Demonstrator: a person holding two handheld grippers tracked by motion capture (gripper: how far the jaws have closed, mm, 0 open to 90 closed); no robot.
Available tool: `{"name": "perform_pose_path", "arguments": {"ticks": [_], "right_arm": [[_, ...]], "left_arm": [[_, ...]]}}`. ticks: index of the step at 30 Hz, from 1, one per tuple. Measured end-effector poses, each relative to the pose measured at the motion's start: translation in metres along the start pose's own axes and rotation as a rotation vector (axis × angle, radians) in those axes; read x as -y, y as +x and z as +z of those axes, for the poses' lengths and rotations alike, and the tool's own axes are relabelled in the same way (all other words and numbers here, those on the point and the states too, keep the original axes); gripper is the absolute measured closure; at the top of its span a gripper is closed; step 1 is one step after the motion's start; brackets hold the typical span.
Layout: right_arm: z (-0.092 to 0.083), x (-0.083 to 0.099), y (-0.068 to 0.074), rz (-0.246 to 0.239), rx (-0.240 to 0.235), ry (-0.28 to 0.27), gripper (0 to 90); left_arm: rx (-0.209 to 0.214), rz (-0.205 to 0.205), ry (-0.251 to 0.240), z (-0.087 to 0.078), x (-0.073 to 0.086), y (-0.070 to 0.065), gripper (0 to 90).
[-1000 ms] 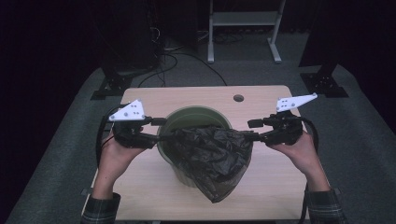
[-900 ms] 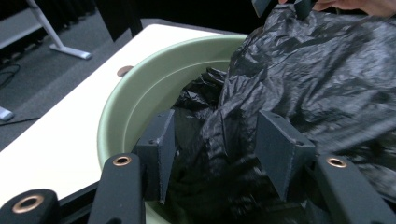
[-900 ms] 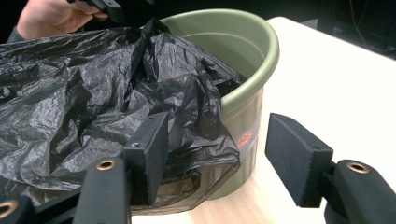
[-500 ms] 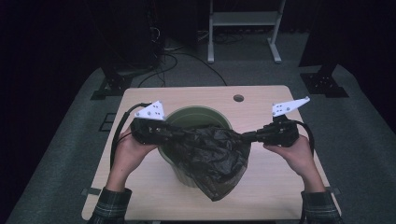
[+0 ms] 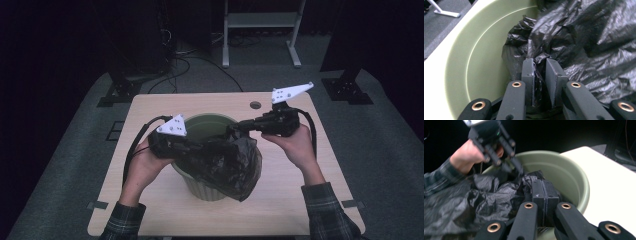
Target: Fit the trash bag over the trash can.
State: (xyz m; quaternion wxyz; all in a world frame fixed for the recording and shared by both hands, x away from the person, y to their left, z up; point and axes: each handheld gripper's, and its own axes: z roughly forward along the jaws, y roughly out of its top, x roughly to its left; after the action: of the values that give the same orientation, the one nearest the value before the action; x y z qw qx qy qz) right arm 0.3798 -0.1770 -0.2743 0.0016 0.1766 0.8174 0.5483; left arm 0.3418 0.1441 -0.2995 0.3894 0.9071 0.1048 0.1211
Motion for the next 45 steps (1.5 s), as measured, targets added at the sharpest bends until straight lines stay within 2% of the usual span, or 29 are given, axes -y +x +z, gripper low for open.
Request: {"name": "perform_pose_path", "arguments": {"ticks": [4,7,10,12,13,14,15,17,20,26,31,33,36,38,40,41,45], "right_arm": [[0.011,-0.014,-0.003,-0.01,0.005,0.004,89.6],[0.028,-0.03,-0.005,-0.019,0.007,0.007,89.6],[0.038,-0.036,-0.008,-0.021,0.005,0.014,89.6],[0.054,-0.042,-0.012,-0.028,0.009,0.031,89.7],[0.054,-0.042,-0.012,-0.028,0.009,0.031,89.7],[0.061,-0.044,-0.014,-0.028,0.01,0.04,89.7],[0.061,-0.044,-0.014,-0.028,0.01,0.04,89.7],[0.066,-0.043,-0.016,-0.022,0.012,0.049,89.7],[0.067,-0.042,-0.017,-0.021,0.015,0.051,89.7],[0.067,-0.041,-0.018,-0.026,0.043,0.066,89.7],[0.068,-0.04,-0.019,-0.026,0.039,0.068,89.7],[0.068,-0.04,-0.018,-0.024,0.04,0.07,89.7],[0.069,-0.04,-0.018,-0.026,0.036,0.069,89.7],[0.07,-0.039,-0.017,-0.028,0.033,0.068,89.6],[0.069,-0.037,-0.018,-0.023,0.032,0.062,87.9],[0.068,-0.035,-0.019,-0.02,0.033,0.055,84.9],[0.06,-0.026,-0.024,0.016,0.052,0.031,71.1]], "left_arm": [[0.001,0.012,0.009,0.003,-0.002,-0.001,76.9],[0.008,0.031,0.037,0.008,-0.004,0.0,76.8],[0.006,0.027,0.039,0.011,-0.004,-0.001,75.6],[0.0,0.03,0.036,0.01,-0.004,-0.001,69.6],[-0.012,0.026,0.028,0.008,-0.003,-0.001,69.6],[-0.023,0.025,0.022,0.005,-0.003,-0.001,63.2],[-0.033,0.018,0.012,0.003,-0.003,-0.002,63.2],[-0.063,0.018,-0.014,-0.005,-0.002,-0.002,54.0],[-0.078,0.01,-0.053,-0.017,-0.003,-0.002,50.7],[-0.069,0.032,-0.1,-0.026,-0.02,-0.009,44.7],[-0.035,0.042,-0.109,-0.018,-0.032,-0.011,44.1],[-0.006,0.049,-0.103,-0.013,-0.035,-0.012,49.1],[0.013,0.061,-0.078,-0.003,-0.037,-0.013,64.7],[0.031,0.048,-0.07,0.001,-0.036,-0.011,75.6],[0.027,0.027,-0.066,0.004,-0.032,-0.007,86.4],[0.024,0.016,-0.067,0.004,-0.03,-0.005,89.4],[0.009,-0.017,-0.065,0.004,-0.02,0.002,89.8]]}}
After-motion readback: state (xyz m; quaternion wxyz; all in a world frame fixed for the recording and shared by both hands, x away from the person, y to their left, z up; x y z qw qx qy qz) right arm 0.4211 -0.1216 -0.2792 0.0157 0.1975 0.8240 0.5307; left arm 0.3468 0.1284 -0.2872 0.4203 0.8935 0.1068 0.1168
